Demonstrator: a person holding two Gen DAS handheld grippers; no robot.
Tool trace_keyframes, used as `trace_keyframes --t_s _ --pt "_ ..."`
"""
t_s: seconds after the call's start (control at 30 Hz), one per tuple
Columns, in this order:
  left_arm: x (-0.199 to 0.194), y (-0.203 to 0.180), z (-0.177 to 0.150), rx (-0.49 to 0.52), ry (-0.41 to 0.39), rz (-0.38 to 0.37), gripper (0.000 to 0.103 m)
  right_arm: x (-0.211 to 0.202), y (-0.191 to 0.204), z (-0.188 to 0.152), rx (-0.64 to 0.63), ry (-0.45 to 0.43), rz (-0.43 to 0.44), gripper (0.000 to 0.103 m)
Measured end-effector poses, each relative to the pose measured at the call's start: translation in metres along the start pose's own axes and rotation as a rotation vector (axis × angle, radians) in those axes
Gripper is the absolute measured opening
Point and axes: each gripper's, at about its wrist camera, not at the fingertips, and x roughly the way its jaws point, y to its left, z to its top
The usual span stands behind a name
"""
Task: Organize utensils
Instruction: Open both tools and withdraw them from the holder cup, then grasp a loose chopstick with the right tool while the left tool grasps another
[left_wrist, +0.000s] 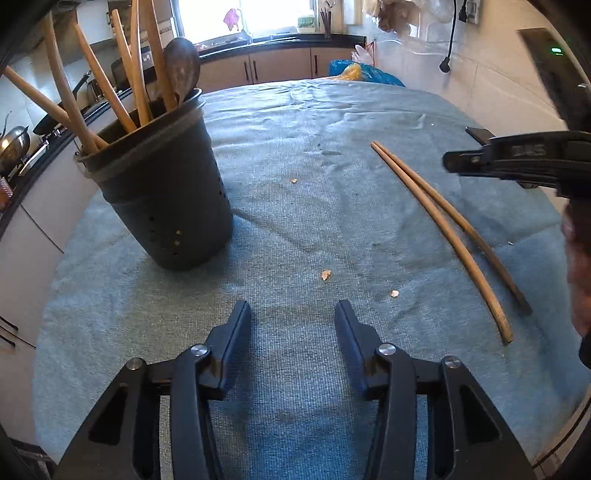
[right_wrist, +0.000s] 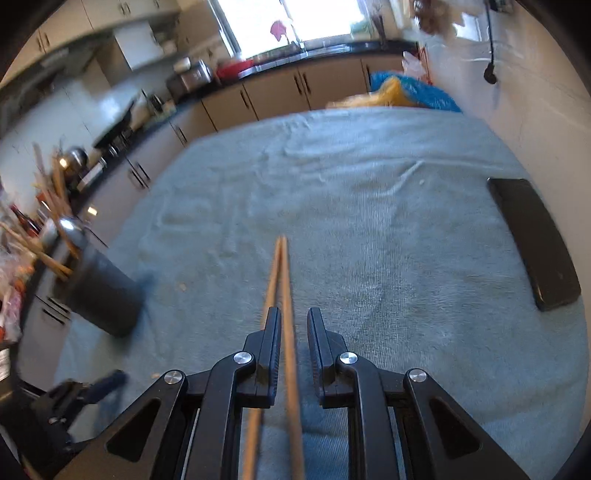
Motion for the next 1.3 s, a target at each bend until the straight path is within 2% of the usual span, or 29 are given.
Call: trace_keyframes --t_s 0.27,0.43,0.53,0.6,0.67,0.73,0.9,1.03,1.3 --pt "-0.001 0.008 0.001 -0.014 0.003 -0.046 0.049 0.030 0.019 0.008 -0.121 0.060 -0.082 0.016" --pt "-0.002 0.009 0.000 -0.016 0.004 -0.053 0.050 0.045 0.030 0.012 -0.181 0.098 -0.136 0.016" --pt "-0.001 0.008 0.002 -0.014 0.006 -0.050 0.050 0.048 0.034 0.016 -0.212 0.092 -0.159 0.015" --pt "-0.003 0.007 0.001 -0.011 0.007 -0.042 0.050 0.049 0.032 0.018 -0.208 0.090 -0.170 0.014" --pt "-0.002 0.003 0.005 0.002 0.015 -0.036 0.050 0.048 0.024 0.019 -0.196 0.091 -0.197 0.008" --pt "-0.005 0.000 0.011 0.001 0.023 -0.051 0.050 0.044 0.011 0.018 -0.152 0.087 -0.222 0.008" --pt "-0.010 -0.014 0.050 -0.001 0.040 -0.116 0.050 0.017 -0.032 0.007 -0.012 0.059 -0.196 0.008" --pt "0.010 -0.034 0.097 -0.032 0.145 -0.199 0.050 -0.009 -0.054 -0.005 0.063 0.011 -0.130 0.008" --pt "0.069 -0.065 0.155 -0.108 0.286 -0.181 0.048 -0.042 -0.065 -0.017 0.097 -0.052 -0.036 0.008"
